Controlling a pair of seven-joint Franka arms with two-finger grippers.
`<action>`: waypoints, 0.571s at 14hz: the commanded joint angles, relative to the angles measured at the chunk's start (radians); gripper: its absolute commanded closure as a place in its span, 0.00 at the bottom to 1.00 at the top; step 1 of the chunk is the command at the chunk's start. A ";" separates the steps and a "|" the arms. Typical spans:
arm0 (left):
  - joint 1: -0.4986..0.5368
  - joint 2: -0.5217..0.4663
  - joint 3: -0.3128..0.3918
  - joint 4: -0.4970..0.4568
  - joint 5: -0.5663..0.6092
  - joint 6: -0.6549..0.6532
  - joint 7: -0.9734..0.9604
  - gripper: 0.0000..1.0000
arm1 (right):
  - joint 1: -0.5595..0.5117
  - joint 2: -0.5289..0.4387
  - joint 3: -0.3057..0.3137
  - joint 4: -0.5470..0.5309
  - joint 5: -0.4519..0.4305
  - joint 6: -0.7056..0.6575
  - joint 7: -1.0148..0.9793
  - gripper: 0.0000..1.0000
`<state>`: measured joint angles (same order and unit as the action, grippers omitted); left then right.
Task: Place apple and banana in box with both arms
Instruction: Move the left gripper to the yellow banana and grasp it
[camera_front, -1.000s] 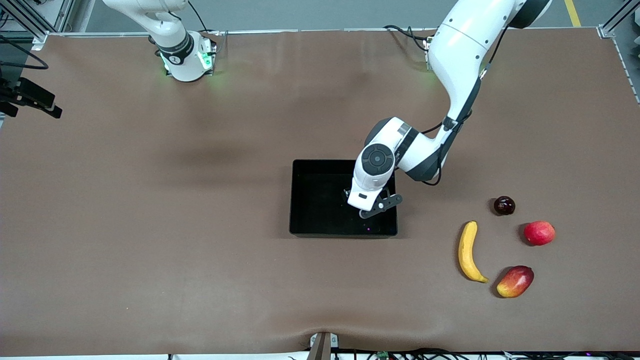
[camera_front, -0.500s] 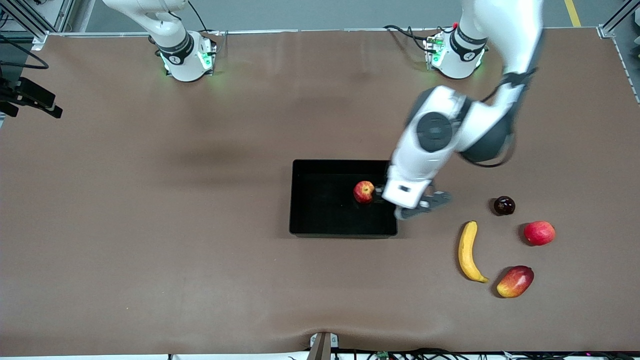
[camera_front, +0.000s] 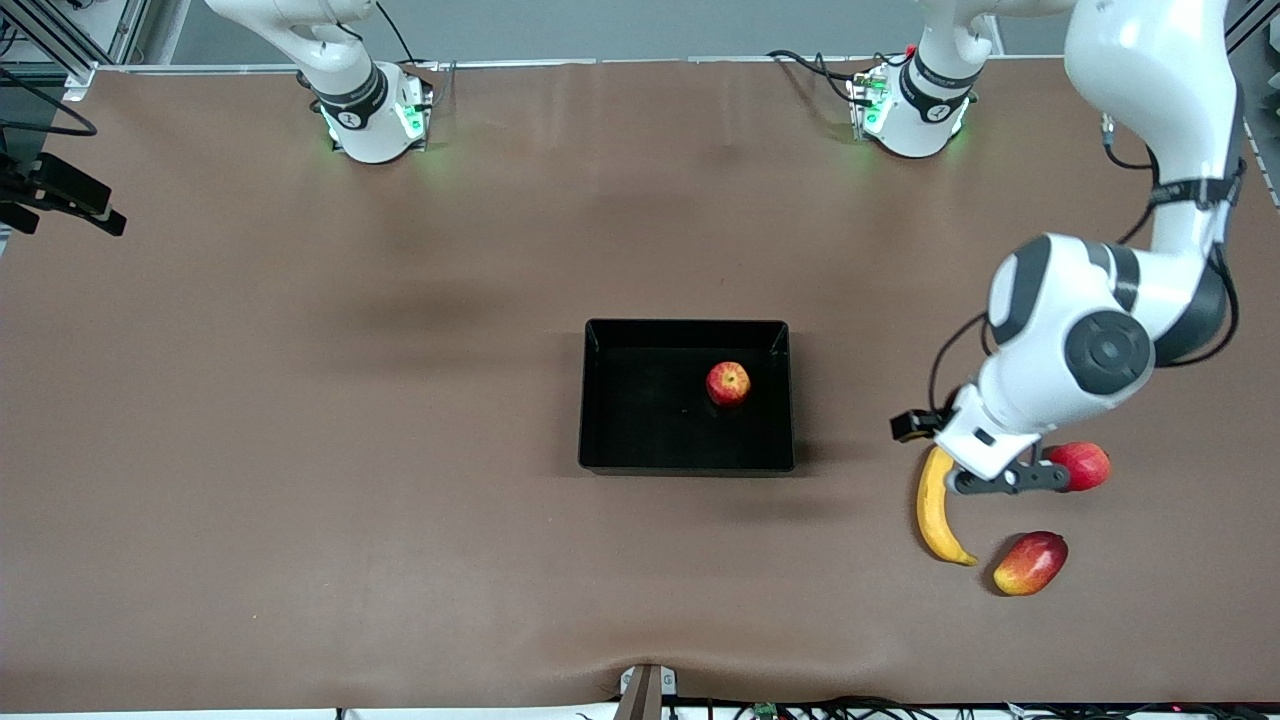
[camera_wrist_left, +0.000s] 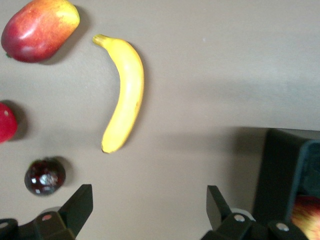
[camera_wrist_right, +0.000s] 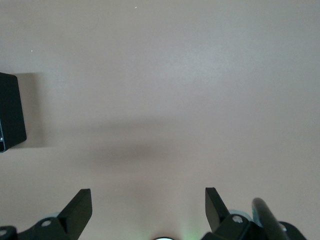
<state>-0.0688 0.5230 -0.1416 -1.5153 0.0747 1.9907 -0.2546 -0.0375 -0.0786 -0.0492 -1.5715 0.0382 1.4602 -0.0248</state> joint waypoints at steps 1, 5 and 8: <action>0.039 0.113 -0.010 0.104 0.011 0.037 0.096 0.00 | -0.008 -0.016 0.005 -0.001 0.019 -0.012 -0.004 0.00; 0.084 0.215 -0.010 0.106 0.008 0.271 0.195 0.00 | -0.012 -0.015 0.005 -0.001 0.020 -0.011 -0.004 0.00; 0.089 0.275 -0.010 0.106 0.008 0.371 0.196 0.02 | -0.009 -0.015 0.005 0.001 0.019 -0.012 -0.004 0.00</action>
<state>0.0157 0.7547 -0.1419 -1.4423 0.0747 2.3258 -0.0682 -0.0375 -0.0787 -0.0491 -1.5697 0.0391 1.4590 -0.0248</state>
